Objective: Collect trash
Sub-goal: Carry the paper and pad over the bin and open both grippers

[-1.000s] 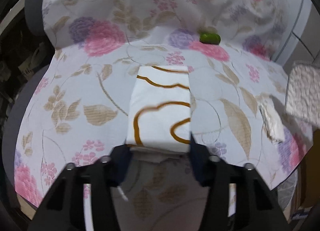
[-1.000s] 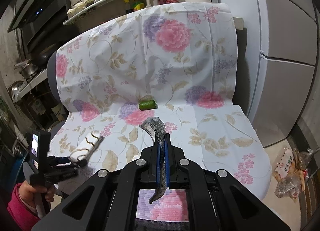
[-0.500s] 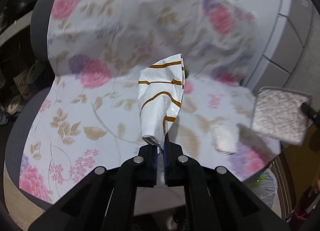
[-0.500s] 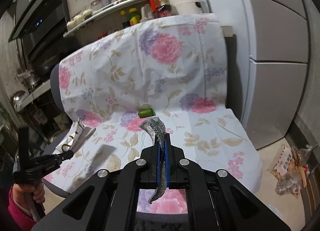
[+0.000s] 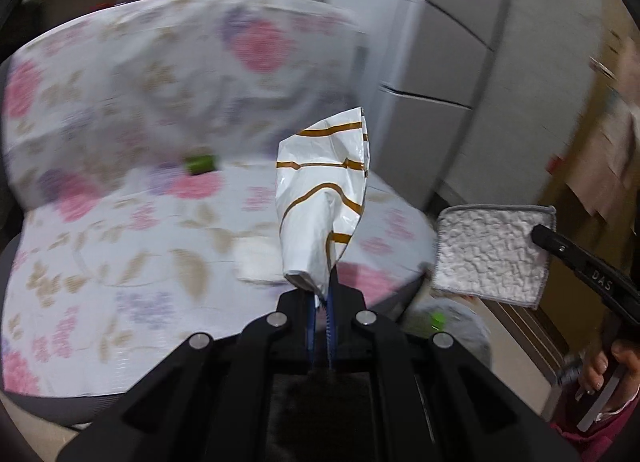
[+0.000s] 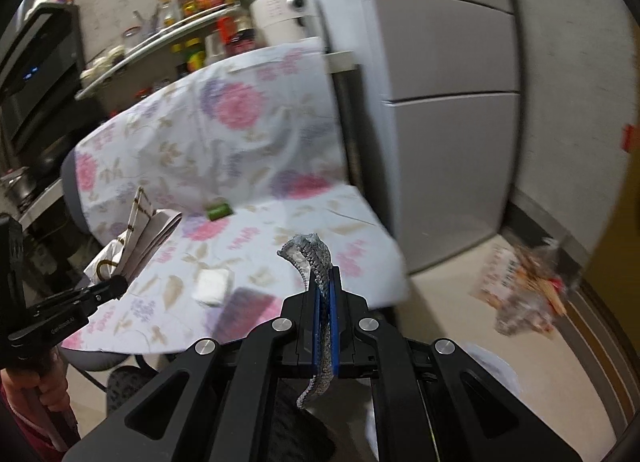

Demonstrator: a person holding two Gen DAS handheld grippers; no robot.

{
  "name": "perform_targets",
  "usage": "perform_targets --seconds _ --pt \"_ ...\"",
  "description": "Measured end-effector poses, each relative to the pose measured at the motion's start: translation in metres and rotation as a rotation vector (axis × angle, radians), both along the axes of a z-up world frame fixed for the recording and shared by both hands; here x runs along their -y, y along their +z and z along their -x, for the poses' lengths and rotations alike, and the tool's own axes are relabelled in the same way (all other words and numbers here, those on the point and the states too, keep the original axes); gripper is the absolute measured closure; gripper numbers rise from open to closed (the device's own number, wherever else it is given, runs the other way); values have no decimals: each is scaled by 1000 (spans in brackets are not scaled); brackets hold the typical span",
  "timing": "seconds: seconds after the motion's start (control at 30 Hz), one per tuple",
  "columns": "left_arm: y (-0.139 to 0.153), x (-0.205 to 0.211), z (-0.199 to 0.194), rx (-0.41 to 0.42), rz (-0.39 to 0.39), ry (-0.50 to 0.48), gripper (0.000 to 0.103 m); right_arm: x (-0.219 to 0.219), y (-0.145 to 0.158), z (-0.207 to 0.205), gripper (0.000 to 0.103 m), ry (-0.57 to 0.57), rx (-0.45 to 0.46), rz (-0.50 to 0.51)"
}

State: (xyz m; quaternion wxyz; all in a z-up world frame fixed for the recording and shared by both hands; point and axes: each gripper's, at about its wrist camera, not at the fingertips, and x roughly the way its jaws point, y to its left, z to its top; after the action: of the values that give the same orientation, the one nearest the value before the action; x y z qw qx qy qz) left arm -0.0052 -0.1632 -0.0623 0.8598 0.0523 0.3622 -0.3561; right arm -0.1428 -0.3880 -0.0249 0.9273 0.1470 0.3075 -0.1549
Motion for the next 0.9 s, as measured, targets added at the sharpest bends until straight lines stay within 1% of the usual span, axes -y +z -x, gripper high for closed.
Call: perform_targets --seconds 0.1,0.23,0.33,0.37,0.47,0.57,0.67,0.73,0.8,0.83,0.87,0.9 --pt "-6 32 23 11 -4 -110 101 16 0 34 98 -83 -13 1" --pt "-18 73 52 20 -27 -244 101 36 -6 65 98 -176 -48 -1" --pt "-34 103 63 -18 -53 -338 101 48 -15 77 98 -221 -78 -8" --pt "-42 116 67 -38 -78 -374 101 53 -20 79 97 -234 -89 -16" --pt "-60 138 75 -85 -124 -448 101 68 -38 83 97 -269 -134 -48" --pt "-75 160 87 -110 -177 -509 101 81 -55 85 96 -299 -183 -80" --pt "-88 179 91 -151 -229 -545 101 91 -72 87 96 -320 -234 -102" --pt "-97 190 92 -177 -255 -562 100 97 -84 87 94 -324 -265 -130" --pt "-100 198 93 -193 -267 -576 100 101 -93 87 94 -324 -280 -146" --pt "-102 202 92 -201 -270 -577 98 103 -95 87 93 -325 -284 -156" --pt "-103 202 92 -206 -272 -580 90 105 -97 88 92 -328 -284 -171" --pt "-104 203 92 -213 -271 -585 78 107 -98 89 85 -331 -280 -182"
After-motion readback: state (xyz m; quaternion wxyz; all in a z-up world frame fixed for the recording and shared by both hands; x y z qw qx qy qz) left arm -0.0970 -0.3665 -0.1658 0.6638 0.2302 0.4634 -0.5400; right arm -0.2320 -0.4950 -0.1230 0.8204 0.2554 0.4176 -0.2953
